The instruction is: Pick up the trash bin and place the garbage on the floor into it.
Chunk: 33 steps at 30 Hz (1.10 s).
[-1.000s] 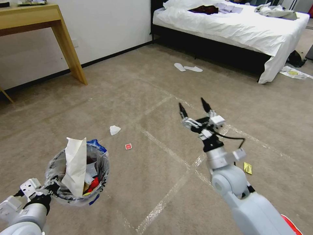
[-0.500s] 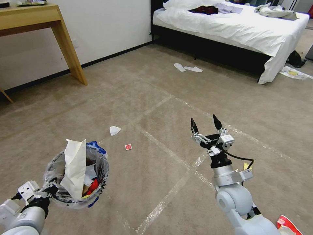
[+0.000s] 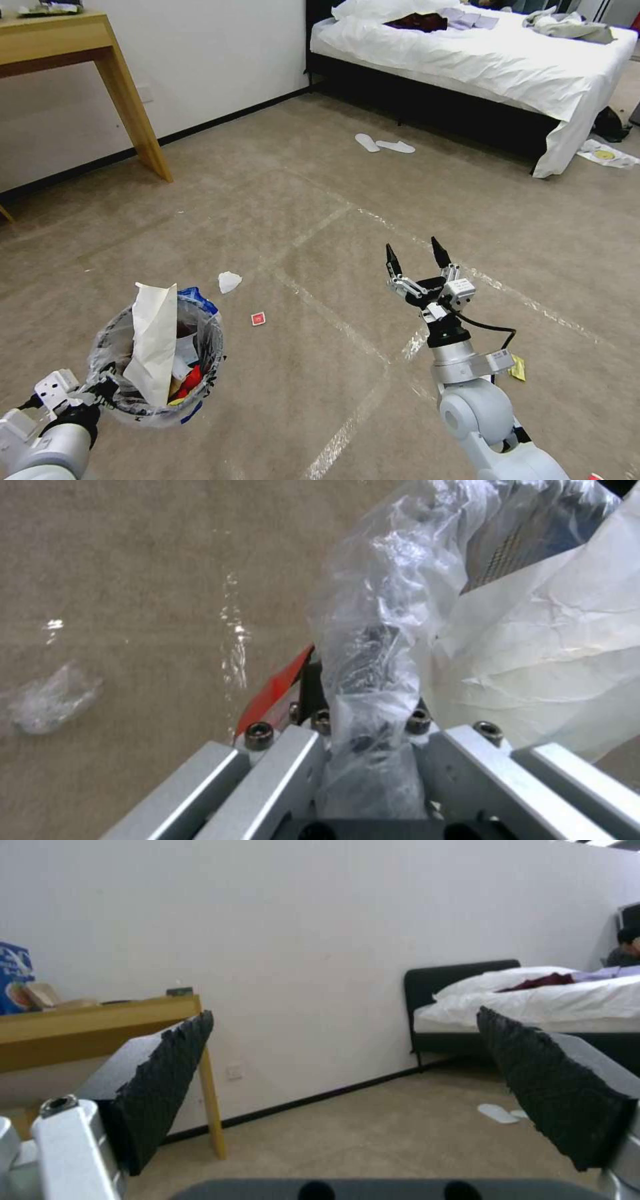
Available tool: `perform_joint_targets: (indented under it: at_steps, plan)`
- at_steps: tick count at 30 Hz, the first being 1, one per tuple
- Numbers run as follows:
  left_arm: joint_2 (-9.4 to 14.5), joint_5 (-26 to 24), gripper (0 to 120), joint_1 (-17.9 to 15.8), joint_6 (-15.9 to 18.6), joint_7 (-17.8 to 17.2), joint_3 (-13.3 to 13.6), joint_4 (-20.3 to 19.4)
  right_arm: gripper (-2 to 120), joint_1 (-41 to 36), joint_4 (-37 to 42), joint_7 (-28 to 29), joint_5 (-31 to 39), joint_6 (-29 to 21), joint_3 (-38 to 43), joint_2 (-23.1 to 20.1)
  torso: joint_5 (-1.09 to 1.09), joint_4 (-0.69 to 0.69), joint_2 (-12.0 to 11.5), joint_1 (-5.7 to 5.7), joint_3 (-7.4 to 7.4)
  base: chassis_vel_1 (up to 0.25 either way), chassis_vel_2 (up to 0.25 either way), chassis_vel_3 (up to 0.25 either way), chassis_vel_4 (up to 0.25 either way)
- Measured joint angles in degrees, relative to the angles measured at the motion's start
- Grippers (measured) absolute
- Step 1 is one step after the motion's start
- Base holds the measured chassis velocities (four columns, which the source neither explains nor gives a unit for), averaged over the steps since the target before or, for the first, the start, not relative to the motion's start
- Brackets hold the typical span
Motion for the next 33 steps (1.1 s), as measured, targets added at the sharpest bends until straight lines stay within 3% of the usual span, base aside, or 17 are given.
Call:
perform_joint_targets:
  at_steps: [33]
  plan:
    - [-0.17, -0.78, 1, -0.7, 0.0, -0.28, -0.93, 0.75, 100, 0.51, -2.2, 0.15, -1.79, 0.77, -2.73, 0.82, 0.0, -0.01, 0.0, 0.0, 0.0, -0.117, 0.117, 0.115, -0.115]
